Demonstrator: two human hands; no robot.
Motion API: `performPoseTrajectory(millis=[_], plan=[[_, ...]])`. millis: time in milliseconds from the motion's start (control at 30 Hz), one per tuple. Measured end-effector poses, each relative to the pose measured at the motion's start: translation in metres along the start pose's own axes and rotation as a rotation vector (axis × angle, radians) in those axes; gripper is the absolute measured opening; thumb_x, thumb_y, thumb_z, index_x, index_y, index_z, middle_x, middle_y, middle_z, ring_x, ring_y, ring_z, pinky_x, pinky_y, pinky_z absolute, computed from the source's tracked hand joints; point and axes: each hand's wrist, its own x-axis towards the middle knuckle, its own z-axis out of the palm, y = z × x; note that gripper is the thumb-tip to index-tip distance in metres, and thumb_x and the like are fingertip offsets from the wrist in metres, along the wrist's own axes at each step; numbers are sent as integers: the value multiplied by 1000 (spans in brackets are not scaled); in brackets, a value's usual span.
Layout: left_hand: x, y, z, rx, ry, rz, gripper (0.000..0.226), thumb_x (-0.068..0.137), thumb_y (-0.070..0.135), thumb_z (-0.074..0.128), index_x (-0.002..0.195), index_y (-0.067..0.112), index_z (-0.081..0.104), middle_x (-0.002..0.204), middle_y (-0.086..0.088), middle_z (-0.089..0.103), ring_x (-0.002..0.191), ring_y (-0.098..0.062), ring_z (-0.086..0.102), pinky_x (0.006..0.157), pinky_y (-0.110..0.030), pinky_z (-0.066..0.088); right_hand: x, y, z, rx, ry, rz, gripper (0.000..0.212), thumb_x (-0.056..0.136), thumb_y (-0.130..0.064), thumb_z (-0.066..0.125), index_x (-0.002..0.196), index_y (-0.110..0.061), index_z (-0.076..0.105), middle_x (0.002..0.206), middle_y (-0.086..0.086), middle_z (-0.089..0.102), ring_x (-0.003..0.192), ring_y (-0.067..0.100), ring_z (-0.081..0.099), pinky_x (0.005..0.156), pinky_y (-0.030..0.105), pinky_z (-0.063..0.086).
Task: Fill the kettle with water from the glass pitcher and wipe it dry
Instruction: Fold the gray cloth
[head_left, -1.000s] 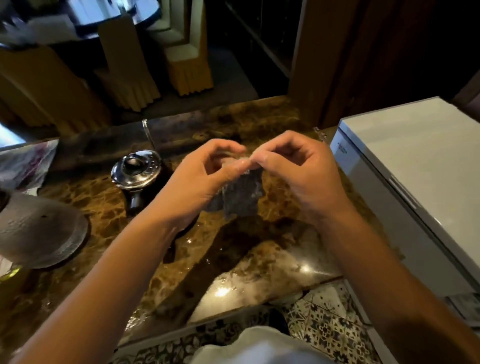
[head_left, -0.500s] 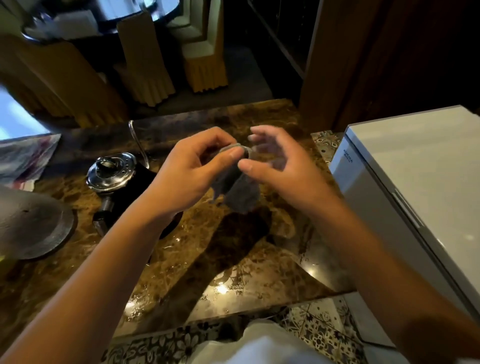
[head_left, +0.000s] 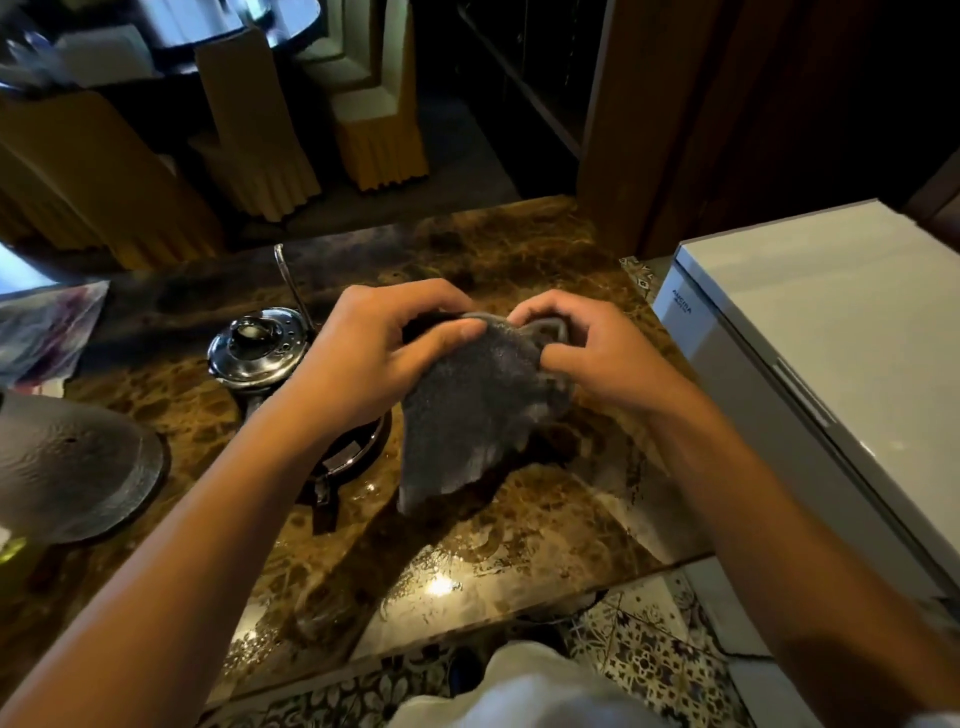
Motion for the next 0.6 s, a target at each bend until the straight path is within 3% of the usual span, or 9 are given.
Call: performPoseTrajectory(millis=[33, 100, 200, 333, 400, 500, 600], plan=[[-2, -2, -1, -8, -14, 0, 13, 99, 32, 64, 111, 31, 69, 102, 24, 67, 99, 5, 66, 79, -10, 51, -2, -3, 3, 42, -42, -8, 29, 88, 1, 66, 104, -22, 73, 101, -10, 72, 93, 1, 68, 79, 22, 55], [-2, -5, 1, -6, 16, -5, 17, 97, 34, 65, 110, 27, 73, 99, 18, 71, 96, 1, 68, 79, -16, 54, -3, -4, 4, 9, -51, -35, 16, 95, -5, 69, 107, -14, 75, 101, -8, 74, 93, 3, 70, 79, 22, 56], [-3, -14, 6, 8, 109, -9, 23, 95, 38, 67, 107, 21, 76, 96, 11, 73, 93, -2, 69, 79, -23, 56, -2, 2, 1, -196, -55, 11, 12, 95, -13, 74, 107, -16, 77, 102, 1, 76, 96, 15, 72, 86, 36, 59], [-6, -24, 23, -94, 153, -40, 12, 94, 28, 72, 105, 24, 74, 96, 17, 71, 93, 2, 68, 79, -12, 53, -7, 13, -5, -281, -100, 86, 10, 92, -11, 74, 94, -21, 76, 96, 2, 75, 92, 20, 70, 89, 49, 58], [-2, -28, 29, -118, 164, -60, 11, 94, 30, 72, 104, 26, 74, 96, 20, 71, 92, 5, 68, 78, -9, 50, -4, 14, -12, -266, 3, 91, 13, 94, -12, 68, 91, -24, 72, 94, -3, 72, 89, 12, 68, 86, 44, 58], [12, -30, 28, -228, 182, -141, 1, 91, 37, 74, 92, 37, 74, 84, 23, 73, 85, 8, 68, 73, -6, 48, 2, 8, -34, -126, 158, 58, 17, 99, -7, 62, 94, -22, 69, 92, -9, 68, 84, -1, 64, 78, 24, 56], [25, -26, 27, -500, 69, -186, 10, 86, 51, 74, 87, 42, 78, 88, 15, 76, 82, 3, 70, 71, -9, 51, -3, -1, -72, -85, 15, -28, 14, 100, -7, 65, 99, -19, 71, 91, -16, 70, 89, 1, 66, 73, 14, 53]])
